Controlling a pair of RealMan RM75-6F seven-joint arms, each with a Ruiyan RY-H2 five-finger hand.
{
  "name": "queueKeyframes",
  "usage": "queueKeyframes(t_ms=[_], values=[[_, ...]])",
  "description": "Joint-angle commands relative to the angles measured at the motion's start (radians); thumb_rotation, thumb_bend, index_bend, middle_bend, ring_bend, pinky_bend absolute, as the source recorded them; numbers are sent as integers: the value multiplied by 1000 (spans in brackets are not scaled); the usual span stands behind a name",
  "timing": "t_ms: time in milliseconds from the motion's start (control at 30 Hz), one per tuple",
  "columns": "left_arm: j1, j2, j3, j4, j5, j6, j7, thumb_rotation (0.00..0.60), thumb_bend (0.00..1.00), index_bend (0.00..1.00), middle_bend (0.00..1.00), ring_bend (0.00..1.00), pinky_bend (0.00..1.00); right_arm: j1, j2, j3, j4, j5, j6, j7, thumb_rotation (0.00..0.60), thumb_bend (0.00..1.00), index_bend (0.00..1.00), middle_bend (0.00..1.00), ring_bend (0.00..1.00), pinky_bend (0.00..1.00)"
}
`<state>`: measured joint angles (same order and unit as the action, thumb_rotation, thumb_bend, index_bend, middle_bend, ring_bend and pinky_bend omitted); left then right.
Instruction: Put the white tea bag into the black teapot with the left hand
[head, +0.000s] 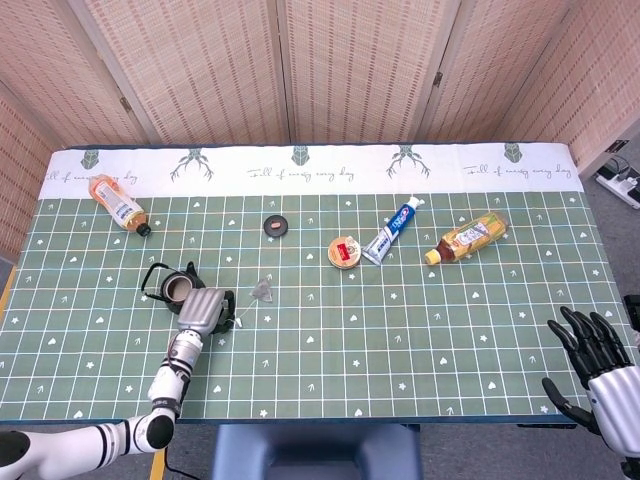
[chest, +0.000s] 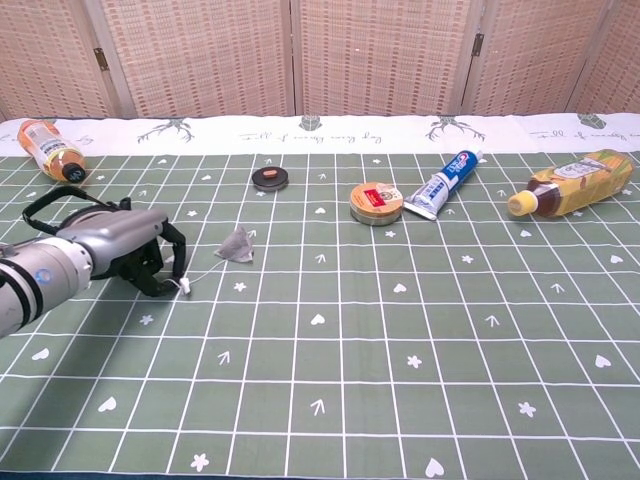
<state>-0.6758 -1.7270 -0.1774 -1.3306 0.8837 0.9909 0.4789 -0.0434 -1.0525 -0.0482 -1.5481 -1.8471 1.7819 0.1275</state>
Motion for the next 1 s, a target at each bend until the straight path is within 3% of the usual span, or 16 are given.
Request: queueKeyframes(t_ms=[33,433,800,1000], values=[[4,5,1,-8,6,5,-6,600,399,607,1000,1000,1000,-1,-1,0,0,-1,1,-2,600,365,0,0,0,0],[26,30,7,-49,52,65,-8,600,513,785,1000,1000,1000,0,-6,-2,-5,-6,-3,-19,600,365,0,0,0,0],[27,100,-8,-176,67,114,45,600,512,785,1000,1000,1000,-7,-8,-3,3,-16,15,-15,600,365,0,0,0,0],[3,208,-60,-323,67,175,144,600,511,776,1000,1000,1000,-9,-9,-5,8,-21,21,-11,600,365,0,0,0,0]])
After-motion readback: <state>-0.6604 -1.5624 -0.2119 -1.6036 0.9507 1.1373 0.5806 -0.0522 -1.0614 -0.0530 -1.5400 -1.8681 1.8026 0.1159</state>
